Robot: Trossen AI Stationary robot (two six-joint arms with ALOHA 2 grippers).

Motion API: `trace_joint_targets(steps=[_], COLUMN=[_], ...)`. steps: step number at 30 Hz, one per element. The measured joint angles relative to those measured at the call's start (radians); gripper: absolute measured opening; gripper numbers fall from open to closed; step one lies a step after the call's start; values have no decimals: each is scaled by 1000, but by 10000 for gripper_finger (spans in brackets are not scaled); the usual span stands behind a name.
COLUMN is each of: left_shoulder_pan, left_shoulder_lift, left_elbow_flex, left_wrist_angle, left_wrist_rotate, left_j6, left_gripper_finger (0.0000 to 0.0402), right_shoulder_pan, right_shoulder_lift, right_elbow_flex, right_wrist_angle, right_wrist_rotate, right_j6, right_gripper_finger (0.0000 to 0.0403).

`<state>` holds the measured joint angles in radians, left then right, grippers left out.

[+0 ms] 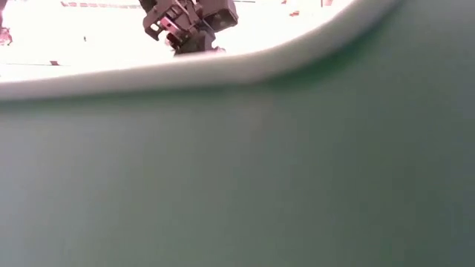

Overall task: Sort crayons
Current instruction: Put the orange crayon into the orange bin

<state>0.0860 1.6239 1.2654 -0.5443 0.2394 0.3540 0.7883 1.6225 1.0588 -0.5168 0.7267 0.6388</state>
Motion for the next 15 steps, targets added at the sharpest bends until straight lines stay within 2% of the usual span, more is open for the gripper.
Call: trace_joint_targets(steps=[3, 6, 9, 15], left_shoulder_pan=[1, -3, -2, 2], left_shoulder_lift=[29, 67, 99, 113], left_elbow_flex=[-2, -4, -4, 20], left_wrist_angle=[15, -1, 1, -53], left_wrist_rotate=[59, 59, 27, -52], left_j6=[0, -12, -19, 7], left_gripper_finger=[18, 43, 73, 137], right_shoulder_pan=[-5, -3, 5, 24], right_shoulder_lift=[4, -1, -6, 0], right_elbow_flex=[0, 0, 1, 0], right_wrist_angle=[8, 23, 51, 62], right_wrist_rotate=[18, 56, 92, 101], right_j6=[1, -5, -35, -43], right_gripper_finger=[169, 169, 169, 169])
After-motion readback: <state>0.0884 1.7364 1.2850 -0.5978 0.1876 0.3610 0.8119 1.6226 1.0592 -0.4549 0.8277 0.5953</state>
